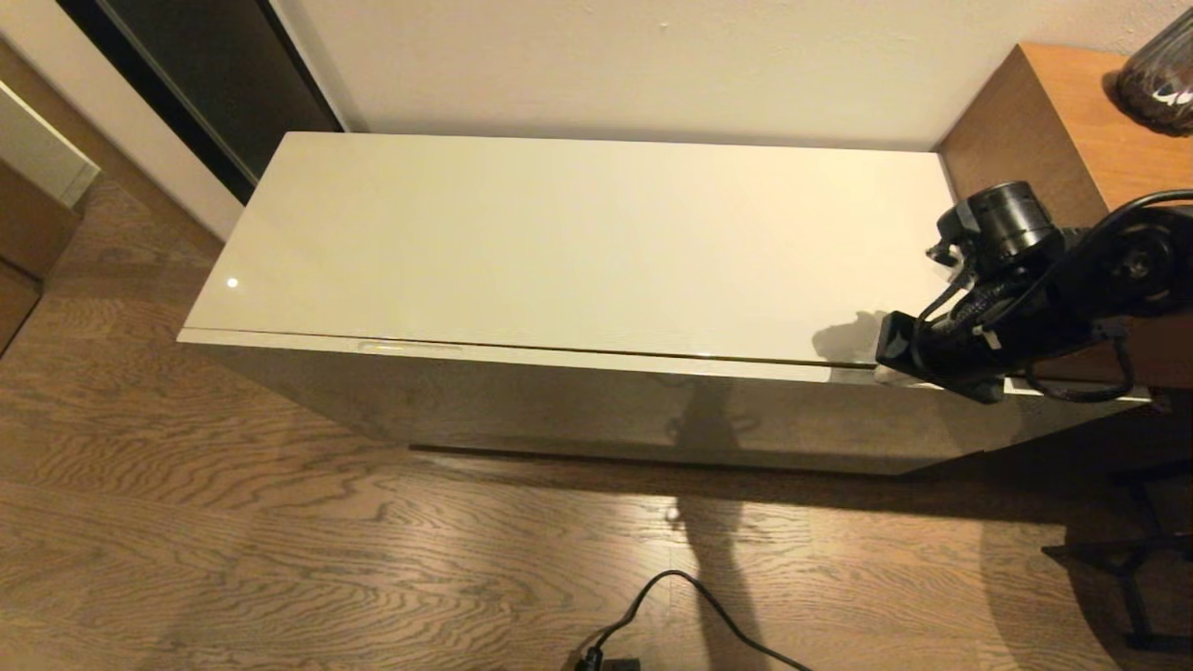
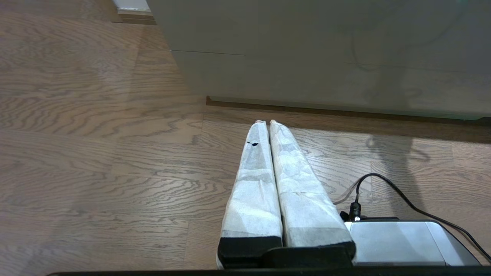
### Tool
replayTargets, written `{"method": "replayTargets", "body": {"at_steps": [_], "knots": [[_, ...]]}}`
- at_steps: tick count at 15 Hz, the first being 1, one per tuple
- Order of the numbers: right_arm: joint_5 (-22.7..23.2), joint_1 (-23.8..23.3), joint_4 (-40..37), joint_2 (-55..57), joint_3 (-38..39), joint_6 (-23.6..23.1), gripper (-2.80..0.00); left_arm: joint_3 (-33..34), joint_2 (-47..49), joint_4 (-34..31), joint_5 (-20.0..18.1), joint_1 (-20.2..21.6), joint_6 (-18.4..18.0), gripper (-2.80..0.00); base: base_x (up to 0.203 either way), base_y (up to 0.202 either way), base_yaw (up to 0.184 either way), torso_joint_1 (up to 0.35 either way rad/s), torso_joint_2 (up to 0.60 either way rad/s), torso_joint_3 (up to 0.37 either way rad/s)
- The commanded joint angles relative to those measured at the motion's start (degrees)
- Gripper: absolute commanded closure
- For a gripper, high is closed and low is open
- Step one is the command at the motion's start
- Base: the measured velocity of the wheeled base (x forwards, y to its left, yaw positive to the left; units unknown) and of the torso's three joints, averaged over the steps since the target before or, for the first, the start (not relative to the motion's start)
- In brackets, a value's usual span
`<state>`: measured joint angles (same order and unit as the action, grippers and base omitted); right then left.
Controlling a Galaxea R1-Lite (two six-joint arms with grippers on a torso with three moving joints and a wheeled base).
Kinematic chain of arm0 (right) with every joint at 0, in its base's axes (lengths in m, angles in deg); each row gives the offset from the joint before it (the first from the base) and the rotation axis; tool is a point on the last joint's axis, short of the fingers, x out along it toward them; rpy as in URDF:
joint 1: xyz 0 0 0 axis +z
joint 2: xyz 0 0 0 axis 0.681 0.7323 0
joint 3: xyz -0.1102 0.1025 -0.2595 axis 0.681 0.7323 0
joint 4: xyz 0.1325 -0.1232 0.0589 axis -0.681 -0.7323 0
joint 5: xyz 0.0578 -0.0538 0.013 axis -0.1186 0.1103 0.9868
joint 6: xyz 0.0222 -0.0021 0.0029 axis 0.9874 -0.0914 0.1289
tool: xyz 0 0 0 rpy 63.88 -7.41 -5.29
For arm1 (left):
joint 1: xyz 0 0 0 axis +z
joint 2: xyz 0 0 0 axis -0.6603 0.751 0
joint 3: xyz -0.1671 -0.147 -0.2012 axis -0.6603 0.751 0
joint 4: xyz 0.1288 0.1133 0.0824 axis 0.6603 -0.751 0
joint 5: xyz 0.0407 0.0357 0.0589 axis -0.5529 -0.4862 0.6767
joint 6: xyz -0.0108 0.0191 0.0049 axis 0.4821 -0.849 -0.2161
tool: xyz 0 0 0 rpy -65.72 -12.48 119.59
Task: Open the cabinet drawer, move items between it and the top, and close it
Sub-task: Open the drawer
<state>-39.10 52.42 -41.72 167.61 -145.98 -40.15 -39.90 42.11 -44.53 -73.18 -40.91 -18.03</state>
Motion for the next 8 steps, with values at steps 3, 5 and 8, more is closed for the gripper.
{"method": "replayTargets", "body": {"at_steps": [3, 5, 8], "knots": [[0.36, 0.23, 2.02, -3.19, 11.88, 2.59, 0.0, -0.01, 0.03, 0.02, -0.02, 0.02, 0.02, 0.0, 0.0, 0.0, 0.0, 0.0, 0.0, 0.0], [0.44, 0.29, 4.15, -5.88, 18.0, 3.01, 0.0, -0.01, 0.07, 0.02, -0.02, 0.02, 0.02, 0.0, 0.0, 0.0, 0.0, 0.0, 0.0, 0.0], [0.56, 1.48, 4.49, -13.46, 24.91, 4.44, 0.0, -0.01, 0.0, 0.02, -0.02, 0.02, 0.02, 0.0, 0.0, 0.0, 0.0, 0.0, 0.0, 0.0]]}}
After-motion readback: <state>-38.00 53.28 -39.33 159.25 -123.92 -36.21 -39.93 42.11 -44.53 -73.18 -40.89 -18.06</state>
